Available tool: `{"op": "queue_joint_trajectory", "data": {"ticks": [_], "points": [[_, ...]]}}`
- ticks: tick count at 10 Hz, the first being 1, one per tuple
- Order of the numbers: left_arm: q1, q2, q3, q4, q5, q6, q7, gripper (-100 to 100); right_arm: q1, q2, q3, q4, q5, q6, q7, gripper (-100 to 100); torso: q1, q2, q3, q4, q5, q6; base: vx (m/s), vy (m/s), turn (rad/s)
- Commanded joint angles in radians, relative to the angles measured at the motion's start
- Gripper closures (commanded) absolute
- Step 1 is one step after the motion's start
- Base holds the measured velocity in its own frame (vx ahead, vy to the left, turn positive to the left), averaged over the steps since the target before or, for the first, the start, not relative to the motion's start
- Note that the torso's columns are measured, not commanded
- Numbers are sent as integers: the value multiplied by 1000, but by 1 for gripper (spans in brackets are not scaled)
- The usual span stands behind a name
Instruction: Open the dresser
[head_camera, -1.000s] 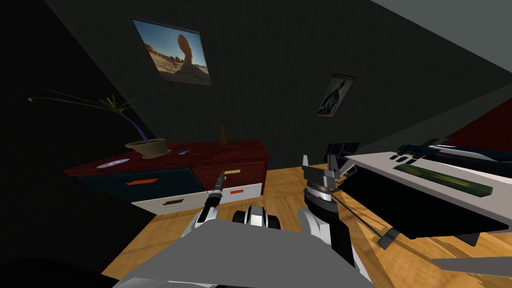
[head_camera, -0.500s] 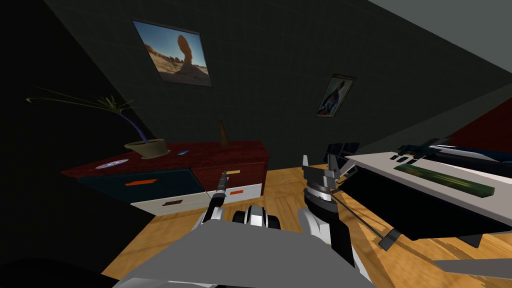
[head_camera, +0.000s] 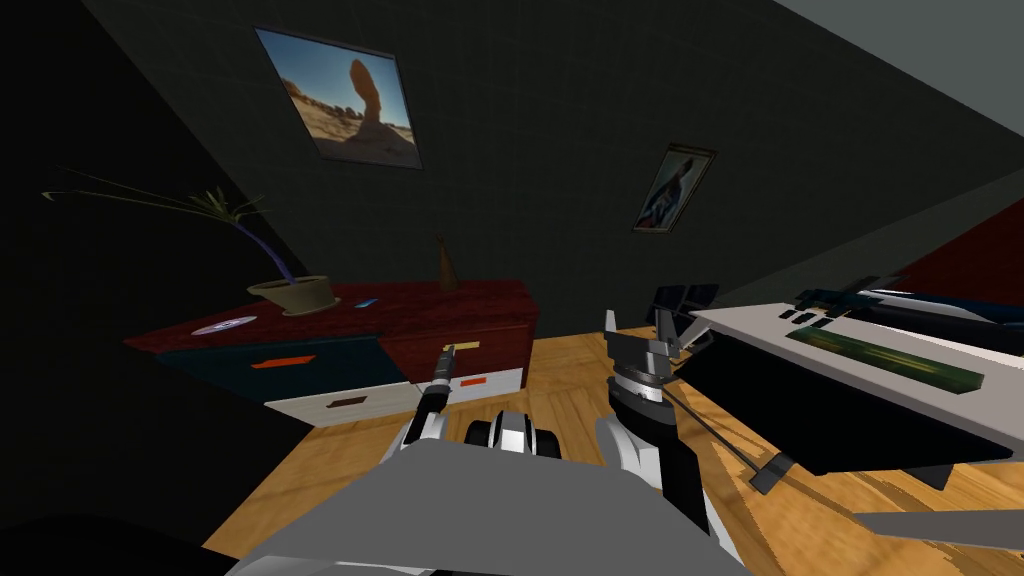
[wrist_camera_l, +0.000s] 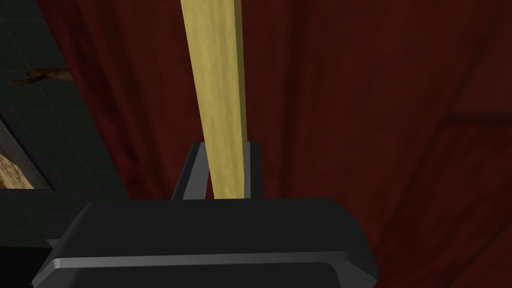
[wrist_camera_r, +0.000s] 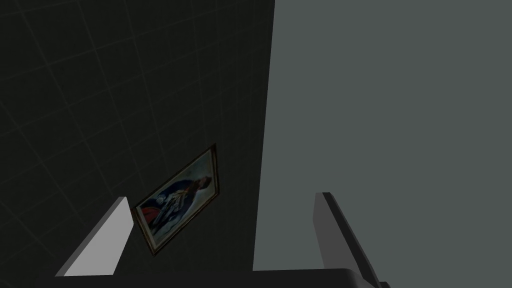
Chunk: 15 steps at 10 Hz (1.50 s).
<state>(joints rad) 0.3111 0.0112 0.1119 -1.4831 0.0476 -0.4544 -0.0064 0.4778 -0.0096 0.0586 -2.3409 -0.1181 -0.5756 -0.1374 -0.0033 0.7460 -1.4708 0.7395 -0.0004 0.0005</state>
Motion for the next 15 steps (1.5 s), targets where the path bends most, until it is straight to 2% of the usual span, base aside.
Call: {"op": "queue_joint_trajectory", "data": {"ticks": [1,8,9,15], "points": [[19,-1,-8,-24,-2,6,1,100,0,0,0,0,0,0,0,0,1,-2,-2,1,-1,0,-214,-38,0],[57,-2,-23,-47,-4,9,6,100,0,0,0,0,0,0,0,0,2,-5,-3,1,-2,-1,-143,-35,5],[67,1,-23,-95,-2,55,9,-100,0,0,0,0,0,0,0,0,3,-10,-6,1,-2,-1,-27,-10,-8],[87,10,-17,-243,5,186,17,-100,0,0,0,0,0,0,0,0,3,-7,-5,-1,0,0,-11,-10,-5]]}}
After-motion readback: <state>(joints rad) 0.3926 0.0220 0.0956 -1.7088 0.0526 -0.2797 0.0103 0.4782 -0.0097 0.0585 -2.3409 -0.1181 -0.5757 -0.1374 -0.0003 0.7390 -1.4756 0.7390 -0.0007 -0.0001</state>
